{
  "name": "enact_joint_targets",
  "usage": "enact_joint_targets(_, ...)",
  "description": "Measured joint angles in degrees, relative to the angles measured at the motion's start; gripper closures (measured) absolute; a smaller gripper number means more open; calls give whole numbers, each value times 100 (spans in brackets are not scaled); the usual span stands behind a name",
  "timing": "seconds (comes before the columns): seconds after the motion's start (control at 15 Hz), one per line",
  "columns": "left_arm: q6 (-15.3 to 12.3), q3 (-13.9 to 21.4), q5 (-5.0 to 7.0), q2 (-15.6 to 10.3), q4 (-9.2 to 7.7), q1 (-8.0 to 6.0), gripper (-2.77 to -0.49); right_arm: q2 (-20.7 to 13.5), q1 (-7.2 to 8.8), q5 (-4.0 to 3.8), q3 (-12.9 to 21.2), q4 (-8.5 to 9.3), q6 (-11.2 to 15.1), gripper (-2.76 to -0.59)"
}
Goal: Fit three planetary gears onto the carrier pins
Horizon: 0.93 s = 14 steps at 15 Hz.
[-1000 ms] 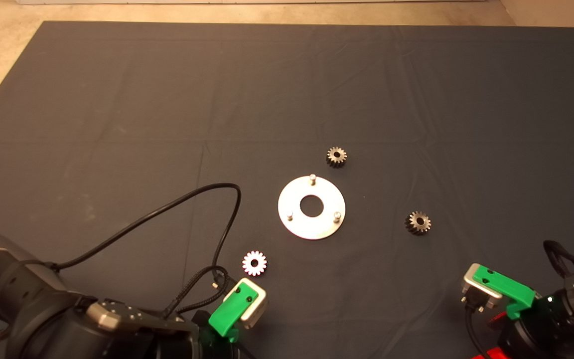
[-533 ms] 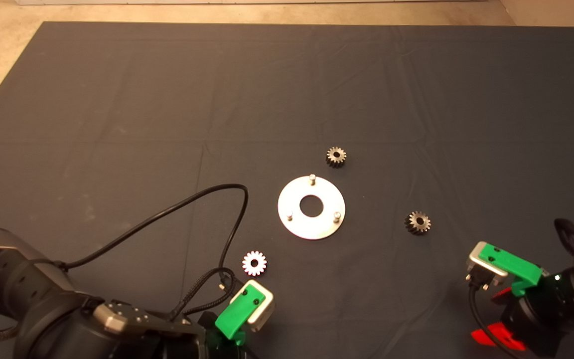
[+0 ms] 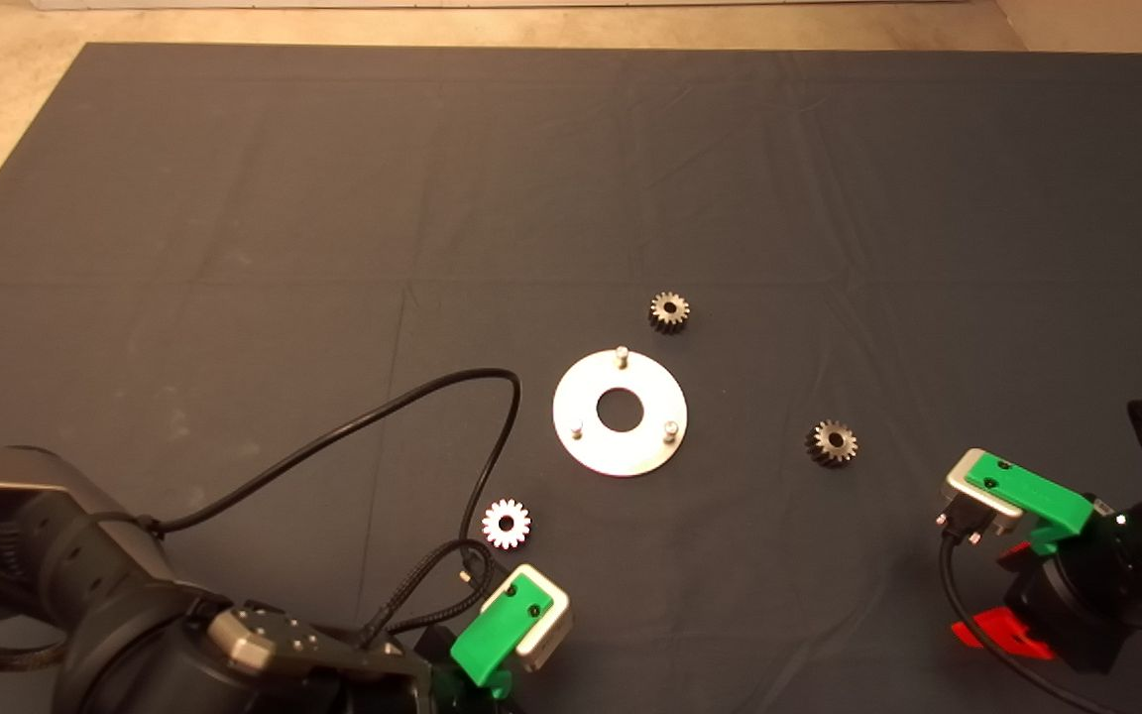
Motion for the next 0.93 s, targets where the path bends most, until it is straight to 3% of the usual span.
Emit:
enact_joint_targets(0.27, 0, 0, -1, 78, 0, 0, -207, 456, 2, 169, -557, -2, 0, -202)
enact_joint_targets(0.53, 0, 0, -6, 113, 1, 0, -207, 896, 46, 203, -864, -5, 0, -202)
enact_joint_targets(0.8, 0, 0, -4, 130, 4, 0, -207, 928, 168, 174, -1098, -5, -114, -202)
enact_joint_targets(0.87, 0, 0, 0, 127, 6, 0, -207, 928, 176, 145, -1129, -2, -242, -202)
enact_joint_targets(0.93, 0, 0, -1, 129, 6, 0, -207, 936, 212, 47, -1196, -2, -329, -202)
